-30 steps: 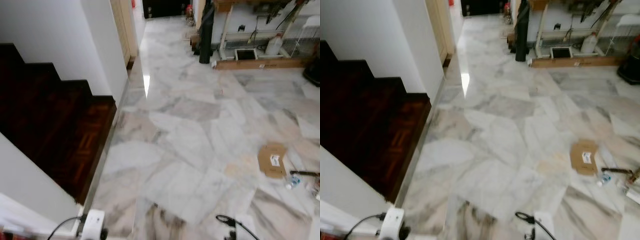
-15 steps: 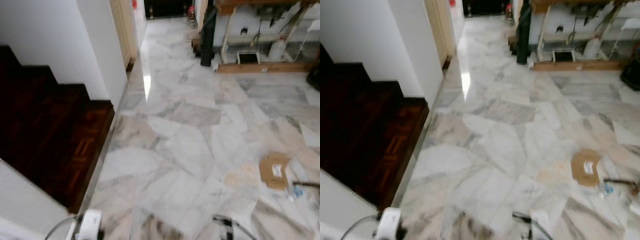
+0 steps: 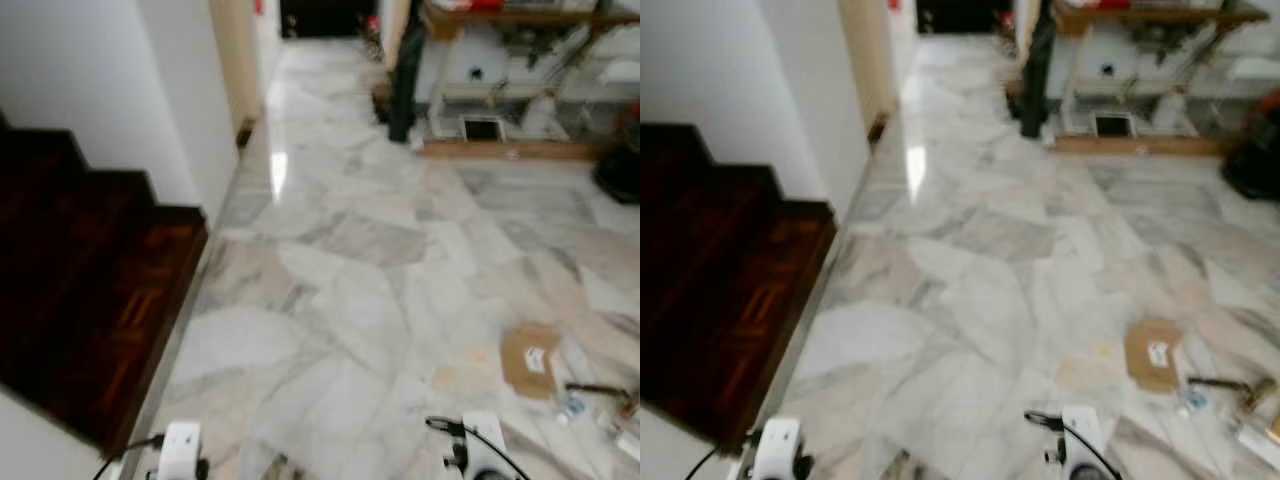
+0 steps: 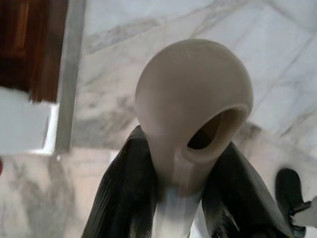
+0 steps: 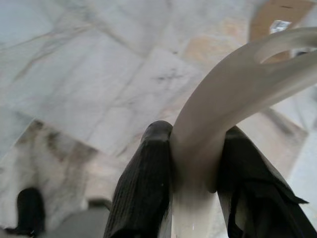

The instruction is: Sweep floor

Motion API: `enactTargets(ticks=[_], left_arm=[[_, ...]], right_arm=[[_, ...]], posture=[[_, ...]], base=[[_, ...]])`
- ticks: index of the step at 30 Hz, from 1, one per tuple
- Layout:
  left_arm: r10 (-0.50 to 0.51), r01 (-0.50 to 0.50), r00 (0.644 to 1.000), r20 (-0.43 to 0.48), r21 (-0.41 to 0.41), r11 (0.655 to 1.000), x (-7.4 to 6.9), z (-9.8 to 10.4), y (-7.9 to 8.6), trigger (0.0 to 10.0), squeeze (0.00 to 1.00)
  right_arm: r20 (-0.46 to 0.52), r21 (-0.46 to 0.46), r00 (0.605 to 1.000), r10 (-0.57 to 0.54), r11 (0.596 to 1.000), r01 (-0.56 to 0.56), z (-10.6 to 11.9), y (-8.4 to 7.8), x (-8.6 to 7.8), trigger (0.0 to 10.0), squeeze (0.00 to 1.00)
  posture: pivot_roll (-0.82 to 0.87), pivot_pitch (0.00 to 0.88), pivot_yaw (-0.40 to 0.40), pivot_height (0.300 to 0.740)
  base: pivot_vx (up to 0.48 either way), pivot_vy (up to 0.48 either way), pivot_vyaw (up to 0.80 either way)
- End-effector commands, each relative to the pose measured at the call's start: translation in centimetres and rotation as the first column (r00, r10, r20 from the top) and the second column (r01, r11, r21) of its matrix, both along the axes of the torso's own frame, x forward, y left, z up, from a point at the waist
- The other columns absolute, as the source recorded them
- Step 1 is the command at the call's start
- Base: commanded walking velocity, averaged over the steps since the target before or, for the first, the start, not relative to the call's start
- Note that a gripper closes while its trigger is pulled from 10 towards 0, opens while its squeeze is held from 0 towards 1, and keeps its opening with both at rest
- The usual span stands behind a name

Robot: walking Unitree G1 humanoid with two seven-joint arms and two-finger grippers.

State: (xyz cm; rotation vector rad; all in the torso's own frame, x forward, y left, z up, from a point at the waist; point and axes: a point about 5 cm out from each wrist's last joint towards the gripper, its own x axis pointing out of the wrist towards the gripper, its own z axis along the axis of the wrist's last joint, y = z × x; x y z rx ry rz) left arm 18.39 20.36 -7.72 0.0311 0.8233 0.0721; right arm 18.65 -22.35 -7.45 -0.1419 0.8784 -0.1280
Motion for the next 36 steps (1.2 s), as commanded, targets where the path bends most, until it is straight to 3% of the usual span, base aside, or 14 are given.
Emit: enactTargets(ticks=[1,11,36], left_arm=[[0.032,-0.031,0.999,0.013,-0.048,0.998,0.3,0.0,-1.1,10.0,0.0],[0.075,-0.074,0.997,0.012,-0.054,0.996,-0.1,-0.2,-0.8,10.0,0.0],[0.054,-0.055,0.998,-0.017,-0.029,0.998,-1.4,-0.5,0.4,10.0,0.0]], right_arm=[[-0.014,-0.02,1.0,0.002,1.0,-0.003,0.1,-0.8,-0.2,10.0,0.0],[-0.008,-0.028,0.999,0.05,0.998,-0.051,0.3,-0.4,0.6,10.0,0.0],[-0.018,-0.001,0.999,0.028,1.0,-0.028,-0.2,0.0,-0.5,10.0,0.0]], posture=[[-0.14,0.0,-0.027,0.74],[-0.12,0.0,-0.04,0.74],[-0.13,0.0,0.005,0.74]], base=[[0.251,0.0,0.0],[0.251,0.0,0.0],[0.252,0.0,0.0]])
